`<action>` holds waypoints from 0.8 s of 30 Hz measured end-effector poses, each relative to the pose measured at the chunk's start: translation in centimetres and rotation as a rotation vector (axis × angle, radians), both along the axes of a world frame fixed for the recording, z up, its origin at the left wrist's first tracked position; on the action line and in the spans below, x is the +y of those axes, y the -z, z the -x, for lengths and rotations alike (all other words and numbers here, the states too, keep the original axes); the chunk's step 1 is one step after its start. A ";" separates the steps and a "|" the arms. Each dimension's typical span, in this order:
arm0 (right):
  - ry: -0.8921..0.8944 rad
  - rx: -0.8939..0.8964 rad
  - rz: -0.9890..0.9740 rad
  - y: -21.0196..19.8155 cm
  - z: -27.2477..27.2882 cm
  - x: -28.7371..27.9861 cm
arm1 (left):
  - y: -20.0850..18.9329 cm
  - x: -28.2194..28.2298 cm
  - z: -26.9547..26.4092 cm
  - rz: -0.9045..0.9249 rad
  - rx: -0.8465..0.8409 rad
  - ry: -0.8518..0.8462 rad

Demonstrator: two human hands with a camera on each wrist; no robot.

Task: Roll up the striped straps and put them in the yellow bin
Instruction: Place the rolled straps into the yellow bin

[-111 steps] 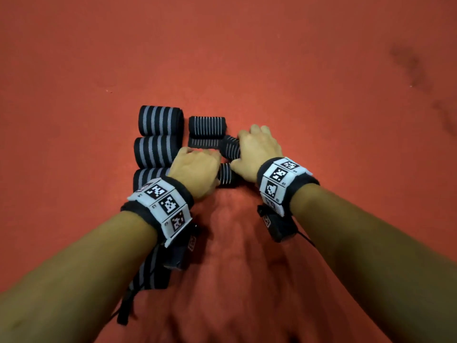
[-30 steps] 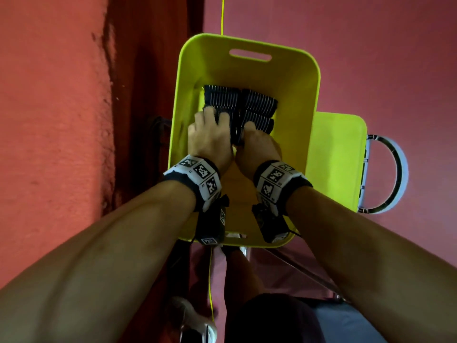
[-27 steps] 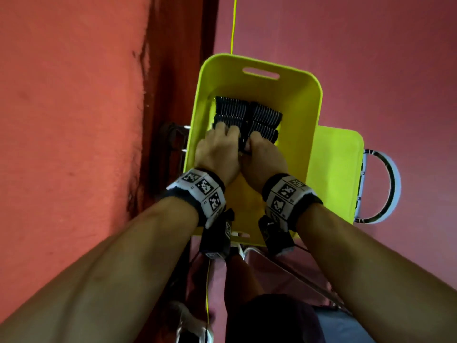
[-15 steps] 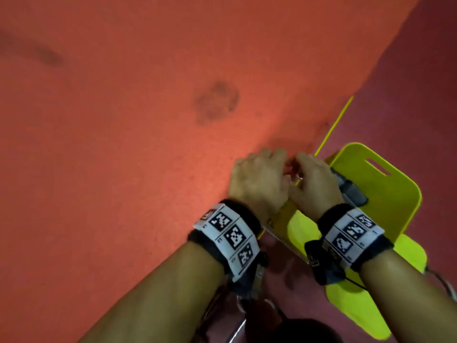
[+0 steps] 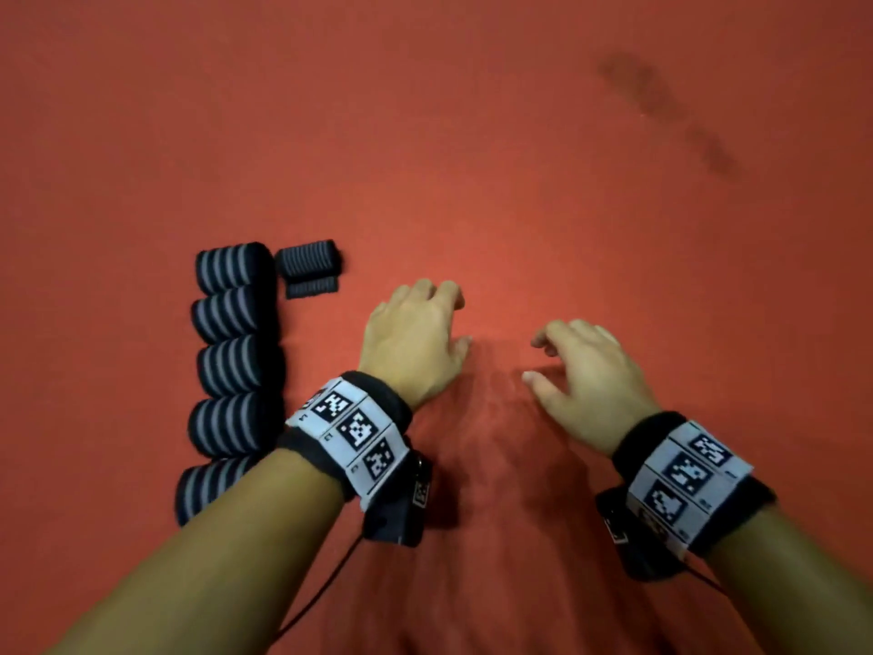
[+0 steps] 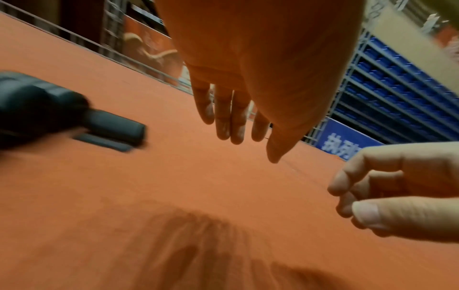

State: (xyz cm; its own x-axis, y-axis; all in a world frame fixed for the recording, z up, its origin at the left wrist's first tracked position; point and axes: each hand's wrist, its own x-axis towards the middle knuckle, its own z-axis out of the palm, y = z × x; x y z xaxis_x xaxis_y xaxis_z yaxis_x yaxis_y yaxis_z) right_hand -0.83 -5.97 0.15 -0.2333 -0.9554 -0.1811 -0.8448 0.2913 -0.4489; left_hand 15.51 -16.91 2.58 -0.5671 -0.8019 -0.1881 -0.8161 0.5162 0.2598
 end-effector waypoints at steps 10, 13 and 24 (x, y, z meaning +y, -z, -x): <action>-0.246 0.045 0.014 1.7 -16.6 -18.4 | 1.8 -13.9 -18.9 0.020 -0.018 -0.266; -0.261 0.102 0.013 2.4 -18.8 -23.0 | 2.8 -17.6 -20.5 0.015 -0.024 -0.262; -0.327 0.300 -0.203 5.9 -21.8 -30.4 | 4.7 -27.1 -20.8 -0.206 -0.355 0.018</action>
